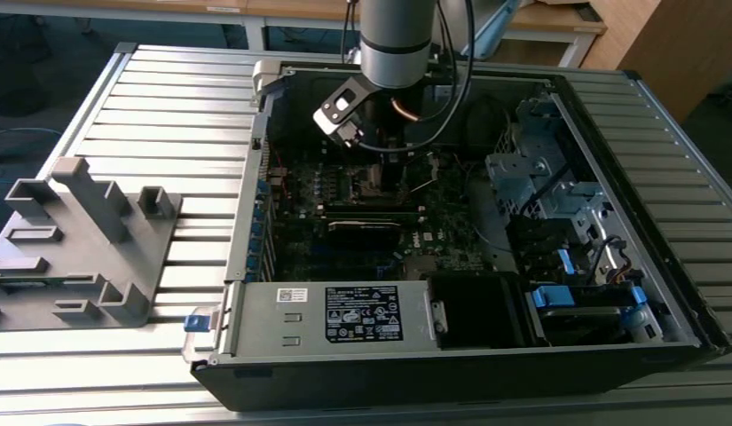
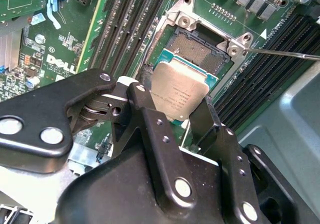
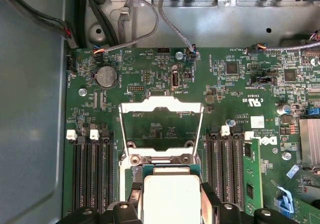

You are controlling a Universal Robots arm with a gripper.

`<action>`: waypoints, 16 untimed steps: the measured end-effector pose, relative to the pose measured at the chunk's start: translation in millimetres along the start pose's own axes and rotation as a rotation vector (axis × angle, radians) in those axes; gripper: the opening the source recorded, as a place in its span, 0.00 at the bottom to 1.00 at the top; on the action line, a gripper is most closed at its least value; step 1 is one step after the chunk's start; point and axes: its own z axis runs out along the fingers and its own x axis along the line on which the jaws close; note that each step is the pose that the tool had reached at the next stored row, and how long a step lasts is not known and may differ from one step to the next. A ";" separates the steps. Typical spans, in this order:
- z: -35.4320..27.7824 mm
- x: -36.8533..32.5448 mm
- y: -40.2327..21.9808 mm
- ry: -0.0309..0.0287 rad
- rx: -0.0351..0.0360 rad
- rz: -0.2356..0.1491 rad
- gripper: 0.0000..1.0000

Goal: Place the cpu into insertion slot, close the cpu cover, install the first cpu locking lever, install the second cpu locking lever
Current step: 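Place the cpu into insertion slot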

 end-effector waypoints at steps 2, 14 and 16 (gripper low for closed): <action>1.0 0.2 -0.4 0.0000 0.0000 0.000 0.54; 5.6 5.2 -1.3 0.0011 -0.0001 -0.014 0.54; 6.3 5.7 -2.4 0.0018 0.0000 -0.024 0.54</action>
